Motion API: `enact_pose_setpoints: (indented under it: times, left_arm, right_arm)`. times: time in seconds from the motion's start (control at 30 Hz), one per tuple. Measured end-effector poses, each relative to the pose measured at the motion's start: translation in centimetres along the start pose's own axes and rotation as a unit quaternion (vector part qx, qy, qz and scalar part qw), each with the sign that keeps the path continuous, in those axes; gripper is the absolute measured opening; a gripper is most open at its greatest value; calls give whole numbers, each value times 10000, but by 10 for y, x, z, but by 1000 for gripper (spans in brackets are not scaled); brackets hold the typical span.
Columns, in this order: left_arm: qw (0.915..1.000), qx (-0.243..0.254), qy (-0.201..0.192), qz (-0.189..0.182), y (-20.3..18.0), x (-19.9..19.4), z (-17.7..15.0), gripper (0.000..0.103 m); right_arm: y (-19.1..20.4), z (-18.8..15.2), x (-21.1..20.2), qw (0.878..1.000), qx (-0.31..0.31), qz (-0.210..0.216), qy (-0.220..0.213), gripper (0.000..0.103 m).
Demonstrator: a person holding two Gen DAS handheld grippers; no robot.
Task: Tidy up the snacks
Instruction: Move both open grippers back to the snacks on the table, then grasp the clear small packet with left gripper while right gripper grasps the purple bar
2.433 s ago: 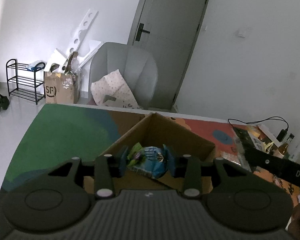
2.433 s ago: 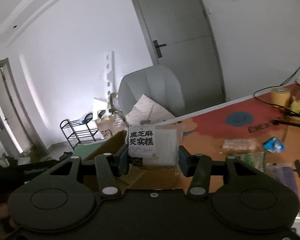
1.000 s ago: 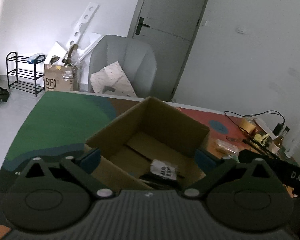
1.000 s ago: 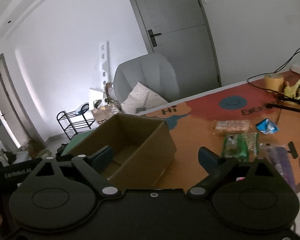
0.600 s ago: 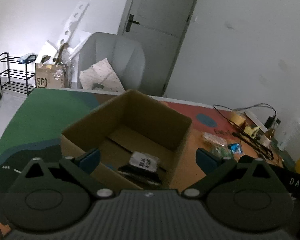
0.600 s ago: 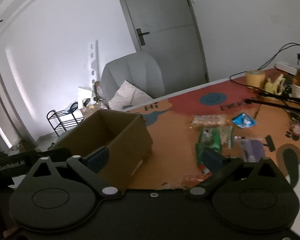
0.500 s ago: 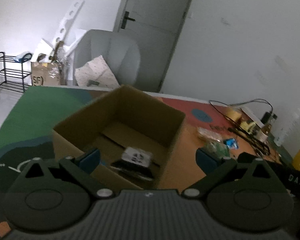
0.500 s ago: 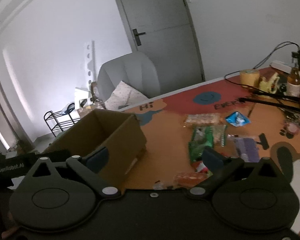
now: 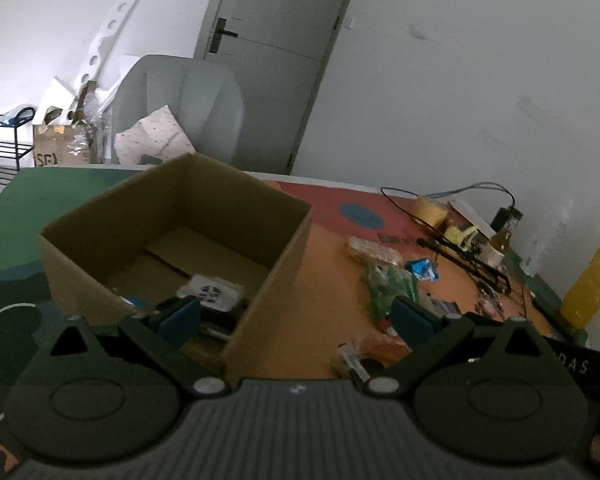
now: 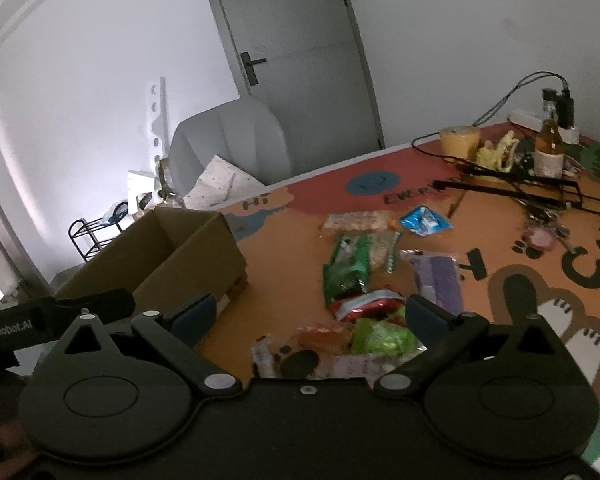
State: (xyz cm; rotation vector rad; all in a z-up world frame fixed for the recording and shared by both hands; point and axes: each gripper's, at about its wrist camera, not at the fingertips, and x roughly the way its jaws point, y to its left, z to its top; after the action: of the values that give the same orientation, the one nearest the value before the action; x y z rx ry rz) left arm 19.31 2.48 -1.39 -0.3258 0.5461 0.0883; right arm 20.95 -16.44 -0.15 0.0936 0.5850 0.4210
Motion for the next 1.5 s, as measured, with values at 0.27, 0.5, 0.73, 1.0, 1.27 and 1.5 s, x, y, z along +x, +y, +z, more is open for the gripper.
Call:
enact_pose_setpoints:
  times: [0.27, 0.5, 0.73, 1.0, 1.27, 1.5]
  left_arm:
    - [9999, 110, 67, 13, -20, 11, -8, 98]
    - [10000, 8, -19, 44, -29, 8, -9, 88]
    - [9997, 113, -91, -213, -49, 2, -11, 72]
    - [9989, 199, 368, -206, -67, 37, -25, 55]
    - [9974, 239, 684, -7, -71, 65, -36, 49]
    - [9953, 247, 918, 166, -69, 84, -43, 45]
  right_arm:
    - [-38, -7, -3, 9989, 359, -309, 68, 102]
    - [-53, -17, 2, 9981, 474, -343, 203, 98]
    - [-69, -27, 15, 9963, 641, -420, 398, 76]
    - [-86, -27, 26, 9948, 737, -552, 425, 59]
    - [-96, -21, 41, 9943, 809, -541, 442, 58]
    - [-92, -17, 57, 9952, 661, -581, 422, 58]
